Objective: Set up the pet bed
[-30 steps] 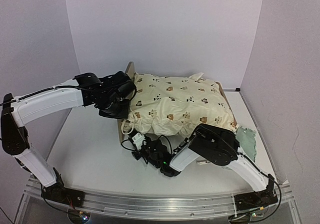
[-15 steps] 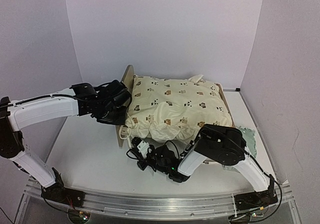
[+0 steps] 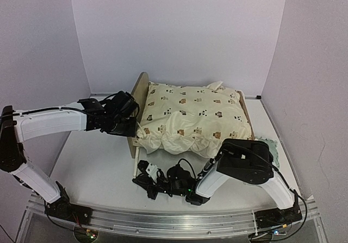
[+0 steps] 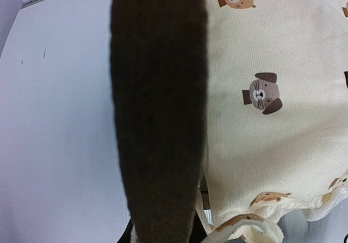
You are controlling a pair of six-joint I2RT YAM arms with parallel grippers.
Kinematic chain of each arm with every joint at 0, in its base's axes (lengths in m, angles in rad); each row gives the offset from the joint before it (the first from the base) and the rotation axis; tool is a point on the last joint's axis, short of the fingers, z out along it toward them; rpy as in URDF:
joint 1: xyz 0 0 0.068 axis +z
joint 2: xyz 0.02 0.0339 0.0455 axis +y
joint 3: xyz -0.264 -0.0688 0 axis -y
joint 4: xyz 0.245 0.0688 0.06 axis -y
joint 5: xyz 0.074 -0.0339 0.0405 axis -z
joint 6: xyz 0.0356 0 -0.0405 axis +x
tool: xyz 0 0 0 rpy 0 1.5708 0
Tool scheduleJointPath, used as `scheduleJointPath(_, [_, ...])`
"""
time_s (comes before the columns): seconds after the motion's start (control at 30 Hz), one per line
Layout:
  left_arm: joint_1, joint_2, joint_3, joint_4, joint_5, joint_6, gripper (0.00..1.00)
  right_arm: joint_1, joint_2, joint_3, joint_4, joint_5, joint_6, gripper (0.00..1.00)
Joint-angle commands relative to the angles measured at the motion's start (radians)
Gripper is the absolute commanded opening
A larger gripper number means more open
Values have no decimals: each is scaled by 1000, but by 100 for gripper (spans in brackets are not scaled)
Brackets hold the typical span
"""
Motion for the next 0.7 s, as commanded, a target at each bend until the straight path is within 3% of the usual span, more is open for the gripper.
scheduleJointPath(0.0, [67,-42,13,251,-16,147,0,1,-33,-1,16,-34,26,0])
scheduleJointPath(0.2, [97,26,52,228,28,194,1,0,-7,19,14,27,63,0])
scheduleJointPath(0.4, [97,-45,36,16,169,118,24,0,-32,-5,6,61,125,0])
scheduleJointPath(0.67, [93,-118,20,-229,432,73,44,0,-24,-5,5,71,184,0])
